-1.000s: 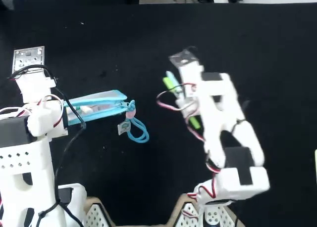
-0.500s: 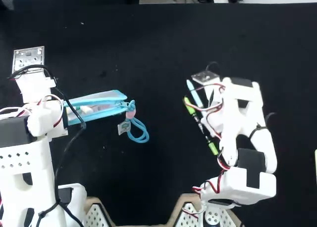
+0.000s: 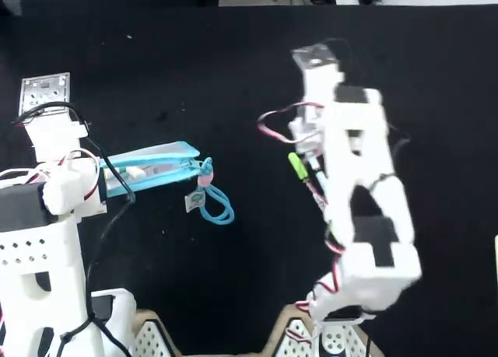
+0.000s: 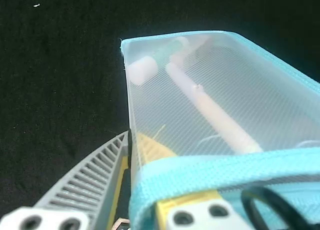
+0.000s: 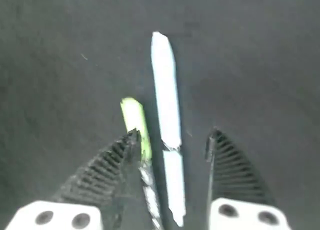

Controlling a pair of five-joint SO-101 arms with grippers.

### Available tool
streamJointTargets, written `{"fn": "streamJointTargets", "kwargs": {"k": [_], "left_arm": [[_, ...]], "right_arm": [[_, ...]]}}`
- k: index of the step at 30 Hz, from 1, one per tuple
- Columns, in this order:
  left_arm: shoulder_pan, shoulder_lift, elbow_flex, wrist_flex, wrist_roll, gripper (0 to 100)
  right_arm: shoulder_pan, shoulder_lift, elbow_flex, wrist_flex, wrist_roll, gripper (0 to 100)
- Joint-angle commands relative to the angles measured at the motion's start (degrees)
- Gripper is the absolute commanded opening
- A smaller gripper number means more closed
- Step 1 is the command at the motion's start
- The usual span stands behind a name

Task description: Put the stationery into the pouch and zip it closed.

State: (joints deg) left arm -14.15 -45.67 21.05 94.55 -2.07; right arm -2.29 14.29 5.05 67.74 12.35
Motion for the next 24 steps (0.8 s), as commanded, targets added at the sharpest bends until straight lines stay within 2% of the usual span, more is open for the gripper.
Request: {"fn": "streamJointTargets", "kwargs": {"k": [1,11,15,18,21,24], "left_arm": [[0.3,0.4,0.3,0.4,-0.1,3],[0.3,0.4,0.4,0.4,-0.1,3],[0.4,0.4,0.4,0.4,-0.1,3],[0.5,0.4,0.3,0.4,-0.1,3],[0.5,0.4,0.3,0.4,-0.1,3],[0.5,0.4,0.3,0.4,-0.1,3]], "right_arm": [[-1.4,5.8,-8.0,-1.6,-1.3,20.1],[1.9,23.2,-26.4,-1.8,-0.8,19.8],[2.4,28.3,-29.1,-0.4,-0.7,19.0],[2.8,29.8,-29.8,0.6,0.7,13.0],[3.9,28.8,-30.0,0.6,0.4,0.5],[4.0,25.1,-29.7,3.2,0.4,0.8]]}}
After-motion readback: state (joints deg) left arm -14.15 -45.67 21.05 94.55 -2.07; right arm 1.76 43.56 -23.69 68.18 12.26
